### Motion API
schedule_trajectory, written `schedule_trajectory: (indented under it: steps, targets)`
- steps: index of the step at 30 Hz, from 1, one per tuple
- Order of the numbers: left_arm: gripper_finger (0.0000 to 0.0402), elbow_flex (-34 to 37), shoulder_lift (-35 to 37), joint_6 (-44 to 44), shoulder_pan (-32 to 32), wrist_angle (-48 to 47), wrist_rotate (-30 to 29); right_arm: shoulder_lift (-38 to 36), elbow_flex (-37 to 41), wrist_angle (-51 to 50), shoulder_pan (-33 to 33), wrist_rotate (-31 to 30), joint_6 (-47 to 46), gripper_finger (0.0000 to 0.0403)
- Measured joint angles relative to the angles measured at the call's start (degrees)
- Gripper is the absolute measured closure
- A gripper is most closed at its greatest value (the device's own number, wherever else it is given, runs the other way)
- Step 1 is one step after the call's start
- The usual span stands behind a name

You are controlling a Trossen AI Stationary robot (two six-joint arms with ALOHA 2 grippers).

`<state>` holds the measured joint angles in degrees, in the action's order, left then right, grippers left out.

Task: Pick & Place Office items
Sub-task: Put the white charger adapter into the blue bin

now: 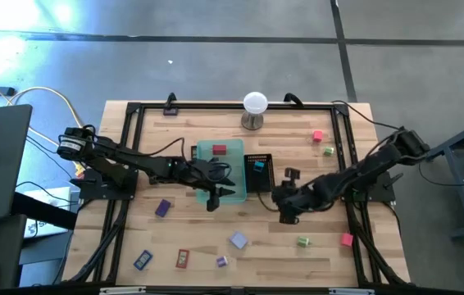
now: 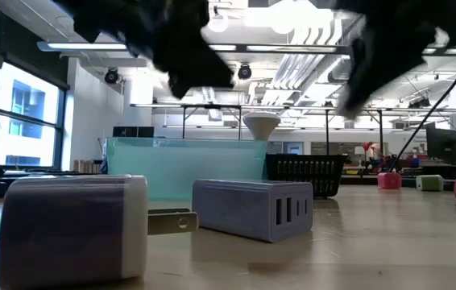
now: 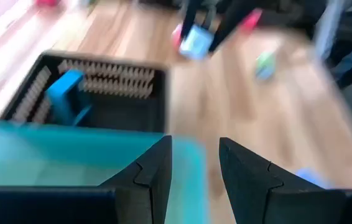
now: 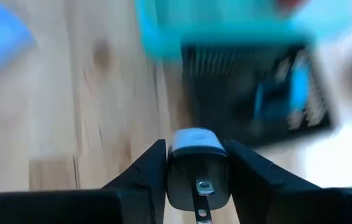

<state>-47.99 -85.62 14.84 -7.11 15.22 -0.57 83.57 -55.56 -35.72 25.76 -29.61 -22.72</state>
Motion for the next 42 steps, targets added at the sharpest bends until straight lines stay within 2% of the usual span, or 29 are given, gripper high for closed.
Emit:
schedule_trajectory:
  steps: [3,7,15,18,25,31,34,37,42]
  targets:
    - [0.0273,0.0,0.0,1.89,-0.02,5.04,4.65,0.0,-1.59,4.14,2.6,-5.72,6.03,0.0283]
    - [0.0273,0.0,0.0,7.0,0.46,10.06,6.38,0.0,-2.04,11.2,5.02,-11.32,15.9,0.0283]
    - [0.0273,-0.01,0.0,16.02,3.41,17.62,8.8,-0.01,-2.04,28.6,5.61,-12.9,35.84,0.0283]
    - [0.0273,0.0,0.0,20.39,4.56,18.76,10.72,-0.02,-2.04,32.35,5.59,-15.66,41.55,0.0283]
    - [0.0273,0.0,0.0,22.52,5.99,21.77,17.93,-0.02,-2.07,34.25,3.82,-15.45,44.43,0.0283]
    - [0.027,-0.02,0.0,17.36,6.23,24.61,19.82,-0.02,-2.07,34.35,3.32,-15.25,44.77,0.0283]
    - [0.0248,-0.02,0.0,14.33,6.21,24.41,19.82,-0.02,-2.07,35.45,3.32,-15.23,45.8,0.0283]
    - [0.0208,-0.02,0.0,13.23,5.67,24.39,19.68,-0.02,-2.07,35.63,3.32,-15.19,46.82,0.0283]
    - [0.0149,-0.02,0.0,18.87,5.0,26.26,18.41,0.0,-2.07,37.85,3.32,-15.21,49.54,0.0283]
